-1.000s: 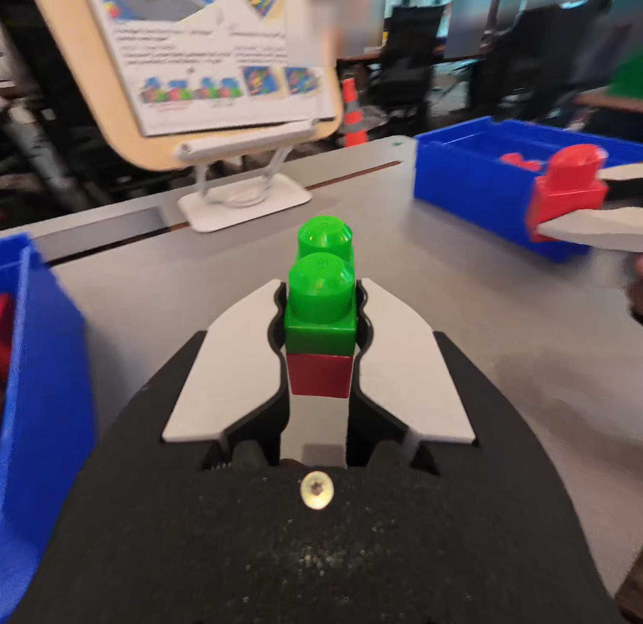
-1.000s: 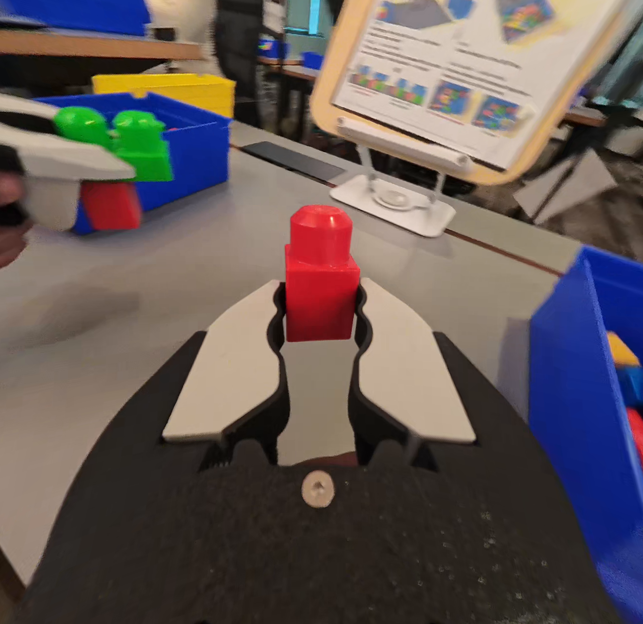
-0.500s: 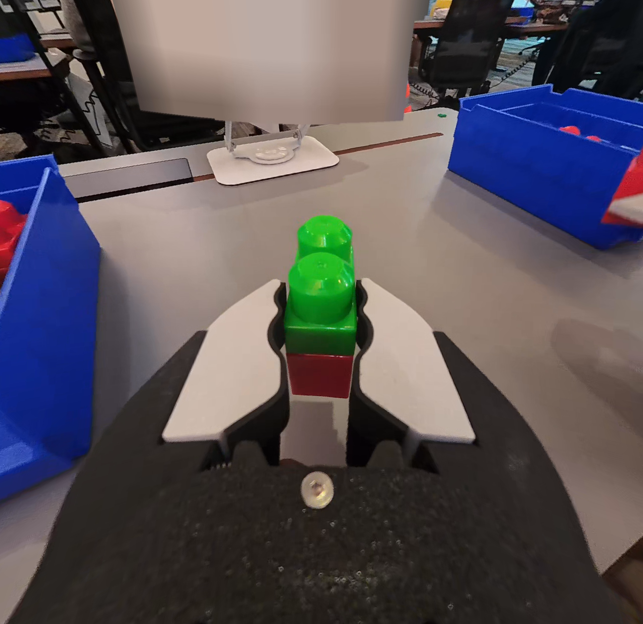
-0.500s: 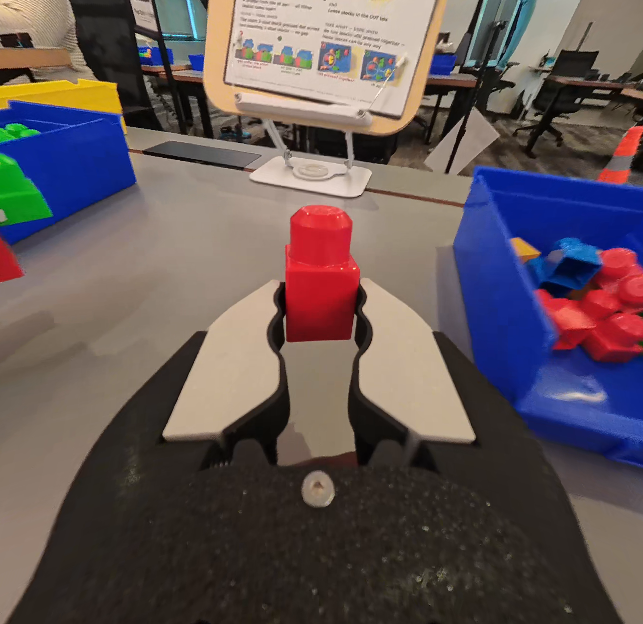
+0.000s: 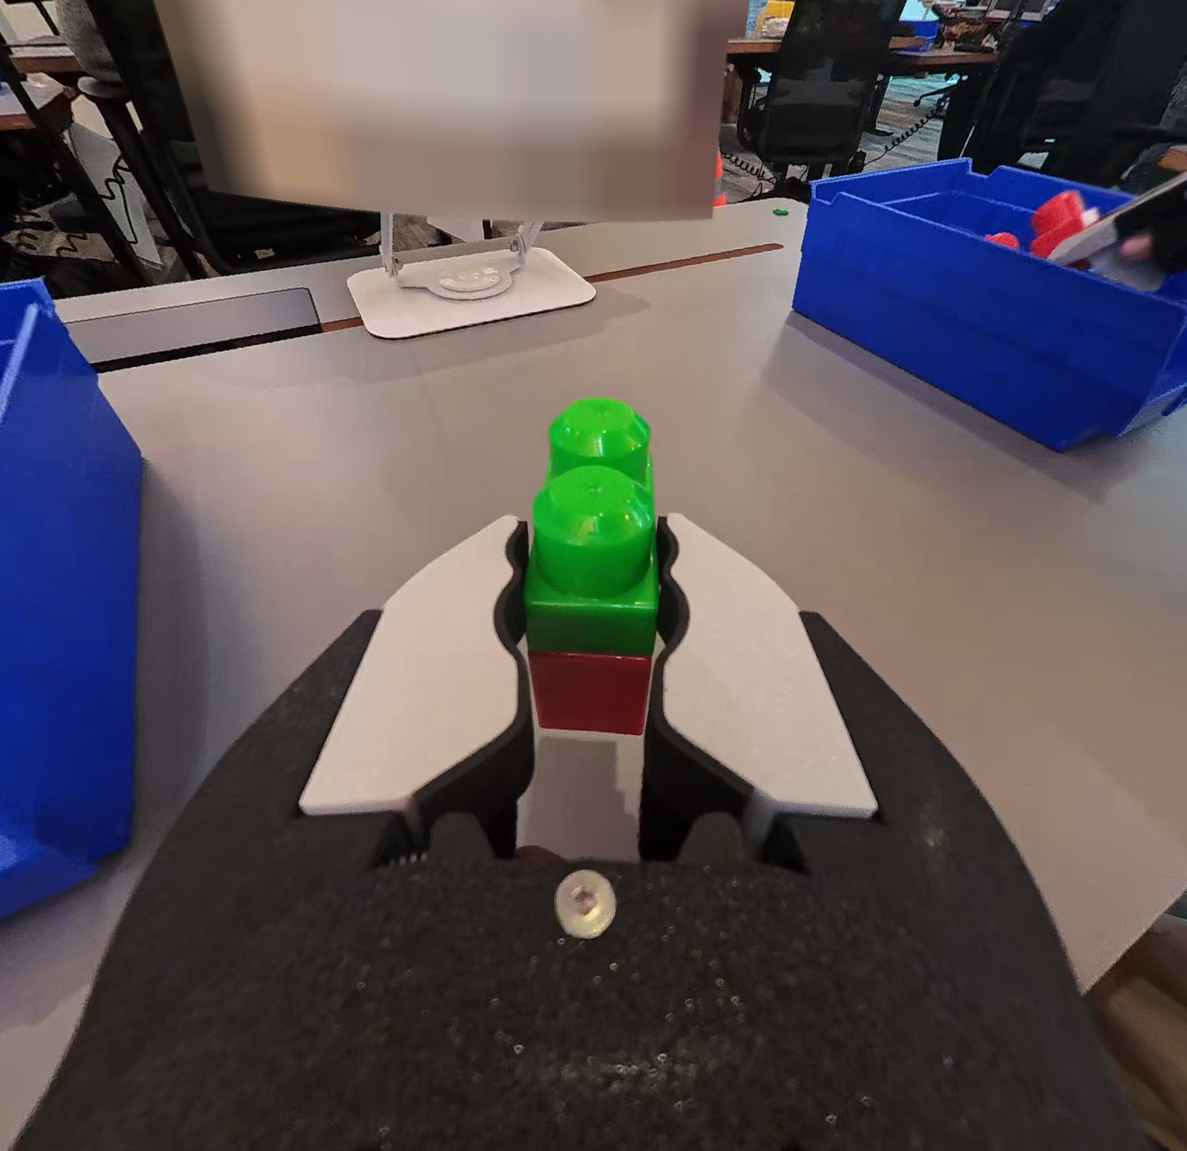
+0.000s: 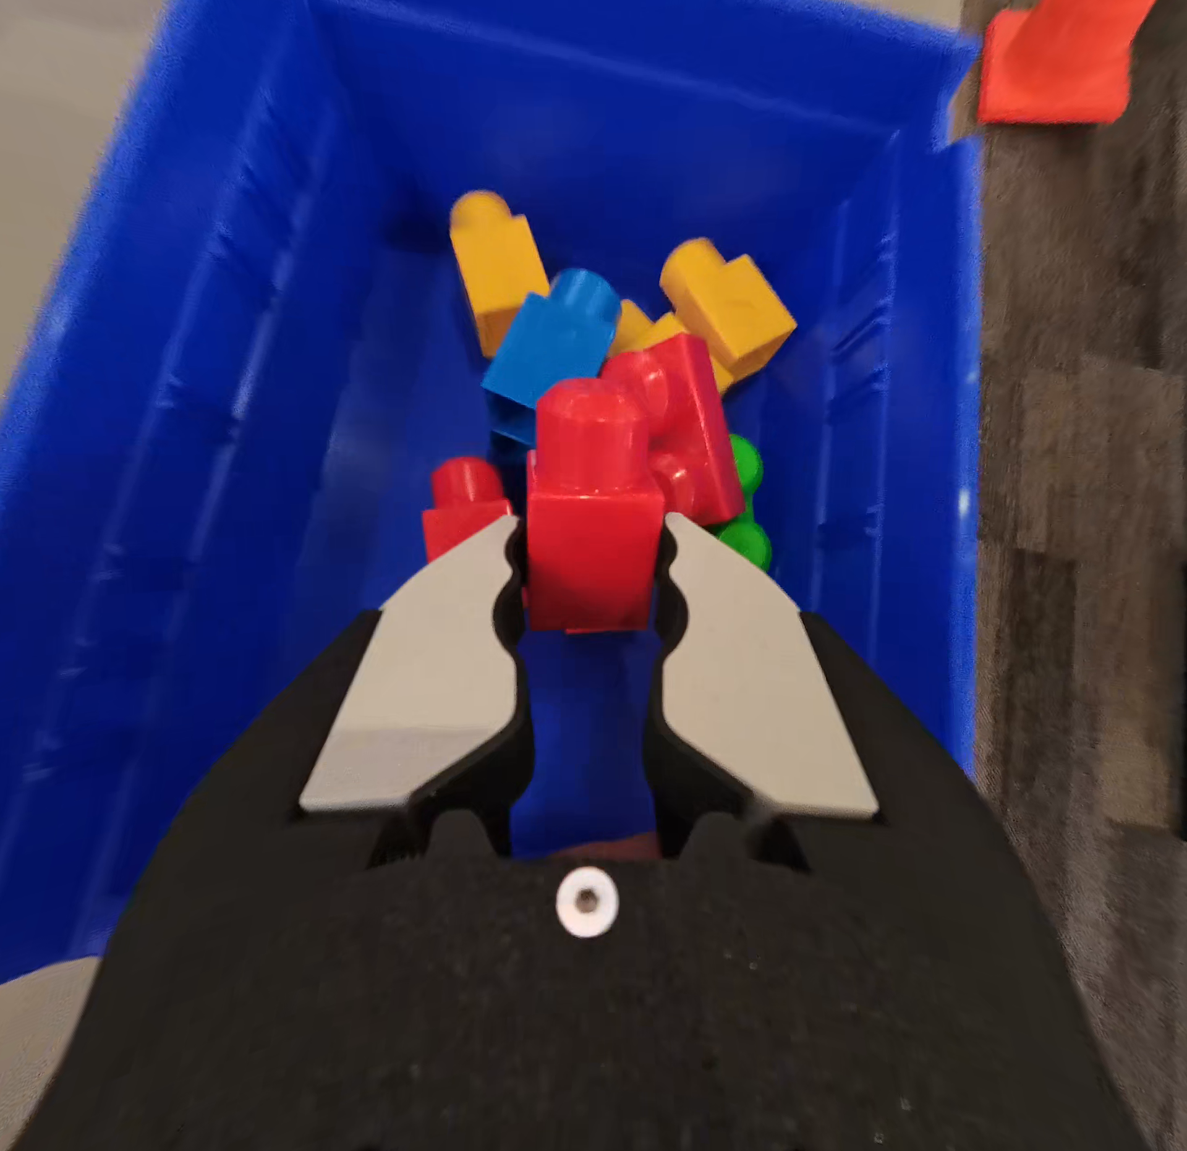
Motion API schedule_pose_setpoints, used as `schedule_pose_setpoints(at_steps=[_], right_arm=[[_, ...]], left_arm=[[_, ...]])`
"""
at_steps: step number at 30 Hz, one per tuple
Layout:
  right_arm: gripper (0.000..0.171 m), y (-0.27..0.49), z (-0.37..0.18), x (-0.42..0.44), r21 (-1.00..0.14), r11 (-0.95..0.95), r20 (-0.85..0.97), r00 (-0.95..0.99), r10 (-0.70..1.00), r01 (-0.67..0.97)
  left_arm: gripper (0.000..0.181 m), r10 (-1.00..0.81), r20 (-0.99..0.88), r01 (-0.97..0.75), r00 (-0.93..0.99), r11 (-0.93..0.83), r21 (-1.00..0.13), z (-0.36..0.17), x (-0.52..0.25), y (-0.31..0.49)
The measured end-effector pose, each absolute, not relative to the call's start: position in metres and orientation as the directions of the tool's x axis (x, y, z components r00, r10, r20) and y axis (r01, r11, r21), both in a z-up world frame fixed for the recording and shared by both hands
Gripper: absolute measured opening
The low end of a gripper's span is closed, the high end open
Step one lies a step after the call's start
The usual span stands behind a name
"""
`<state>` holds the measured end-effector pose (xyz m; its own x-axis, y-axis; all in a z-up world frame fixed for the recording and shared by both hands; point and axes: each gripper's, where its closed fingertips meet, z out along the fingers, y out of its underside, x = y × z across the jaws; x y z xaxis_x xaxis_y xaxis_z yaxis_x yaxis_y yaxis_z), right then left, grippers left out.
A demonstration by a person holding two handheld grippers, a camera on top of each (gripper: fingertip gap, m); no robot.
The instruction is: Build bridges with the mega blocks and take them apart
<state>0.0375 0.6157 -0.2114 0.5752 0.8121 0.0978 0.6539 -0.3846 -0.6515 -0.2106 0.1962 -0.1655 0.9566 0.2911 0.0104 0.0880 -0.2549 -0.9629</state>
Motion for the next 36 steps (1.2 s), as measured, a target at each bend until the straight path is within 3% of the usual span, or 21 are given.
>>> schedule_pose_setpoints(at_steps=[5,6,13,16,19,22,24,29,36], right_arm=[[0.038,0.618,-0.228,0.035,-0.575,-0.403,0.126,0.564,0.816,0.712],[0.046,0.619,-0.229,0.035,-0.568,-0.401,0.142,0.565,0.812,0.719],[0.069,0.605,-0.179,0.042,-0.691,-0.281,0.238,0.577,0.782,0.666],[0.067,0.553,-0.133,0.032,-0.812,-0.141,0.216,0.516,0.829,0.566],[0.064,0.462,-0.108,0.008,-0.901,0.028,0.186,0.328,0.926,0.432],[0.061,0.364,-0.123,-0.015,-0.943,0.110,0.147,0.095,0.985,0.313],[0.062,0.314,-0.149,-0.027,-0.957,0.063,0.061,-0.019,0.998,0.284],[0.069,0.244,-0.188,-0.055,-0.959,-0.035,-0.112,-0.261,0.959,0.283],[0.061,0.233,-0.121,-0.103,-0.985,0.024,-0.060,-0.473,0.879,0.169]], left_arm=[[0.037,0.289,0.009,0.086,0.957,-0.254,-0.963,-0.164,-0.211,0.196],[0.037,0.284,0.011,0.088,0.959,-0.259,-0.962,-0.165,-0.210,0.196],[0.037,0.266,0.012,0.085,0.964,-0.265,-0.961,-0.164,-0.210,0.196],[0.037,0.238,0.024,0.087,0.971,-0.259,-0.962,-0.161,-0.211,0.197],[0.037,0.196,0.041,0.091,0.980,-0.254,-0.963,-0.159,-0.210,0.197],[0.037,0.159,0.094,0.132,0.983,-0.247,-0.960,-0.159,-0.209,0.198],[0.037,0.115,0.114,0.139,0.987,-0.237,-0.961,-0.157,-0.207,0.200],[0.037,-0.173,0.175,0.137,0.969,-0.214,-0.967,-0.129,-0.180,0.210],[0.037,-0.593,0.146,0.100,0.792,-0.110,-0.989,-0.056,-0.131,0.228]])
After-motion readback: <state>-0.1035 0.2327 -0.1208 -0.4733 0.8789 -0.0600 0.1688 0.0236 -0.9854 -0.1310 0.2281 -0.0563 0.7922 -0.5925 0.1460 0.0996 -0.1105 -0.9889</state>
